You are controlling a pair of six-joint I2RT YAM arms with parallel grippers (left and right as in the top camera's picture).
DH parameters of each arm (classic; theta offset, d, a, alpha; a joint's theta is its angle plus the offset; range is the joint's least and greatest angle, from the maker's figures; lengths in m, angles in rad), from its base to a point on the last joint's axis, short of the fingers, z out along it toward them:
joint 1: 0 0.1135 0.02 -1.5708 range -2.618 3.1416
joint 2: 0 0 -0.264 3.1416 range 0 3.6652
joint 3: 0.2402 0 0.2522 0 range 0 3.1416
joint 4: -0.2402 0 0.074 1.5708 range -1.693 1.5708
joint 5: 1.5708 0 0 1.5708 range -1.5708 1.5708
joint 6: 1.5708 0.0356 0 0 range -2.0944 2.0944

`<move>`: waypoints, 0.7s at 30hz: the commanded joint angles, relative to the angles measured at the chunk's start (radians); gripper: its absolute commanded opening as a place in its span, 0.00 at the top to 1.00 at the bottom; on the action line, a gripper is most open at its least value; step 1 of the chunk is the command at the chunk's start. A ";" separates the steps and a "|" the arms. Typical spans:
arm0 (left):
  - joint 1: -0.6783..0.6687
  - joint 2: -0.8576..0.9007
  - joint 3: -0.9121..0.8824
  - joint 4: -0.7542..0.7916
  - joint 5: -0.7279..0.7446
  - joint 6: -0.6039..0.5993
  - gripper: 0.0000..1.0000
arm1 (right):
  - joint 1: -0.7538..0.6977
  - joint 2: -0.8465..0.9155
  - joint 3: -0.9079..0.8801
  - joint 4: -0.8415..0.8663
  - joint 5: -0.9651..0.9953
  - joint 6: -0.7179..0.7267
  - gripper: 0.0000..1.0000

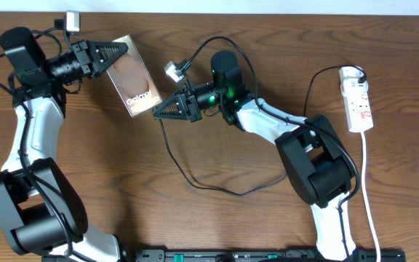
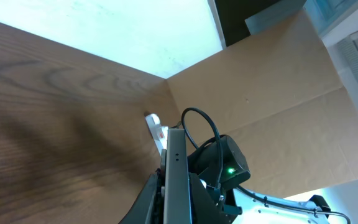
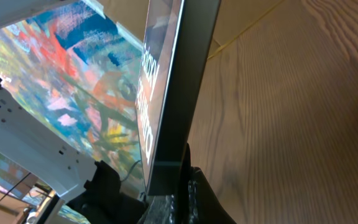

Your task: Plug charger to phone and switch on socket

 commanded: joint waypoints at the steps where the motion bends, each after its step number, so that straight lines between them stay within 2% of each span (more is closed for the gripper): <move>1: -0.002 0.000 0.000 0.006 0.023 0.006 0.93 | -0.002 -0.002 0.006 0.003 0.005 0.009 0.99; 7: -0.002 0.000 0.000 0.016 -0.045 0.006 0.93 | 0.001 -0.002 0.006 0.002 -0.018 0.009 0.99; 12: -0.002 0.000 0.000 0.077 -0.045 -0.014 0.92 | 0.001 -0.002 0.006 0.003 -0.018 0.009 0.99; 21: -0.002 0.000 0.000 0.078 -0.044 -0.014 0.93 | 0.003 -0.002 0.006 0.014 -0.040 0.008 0.99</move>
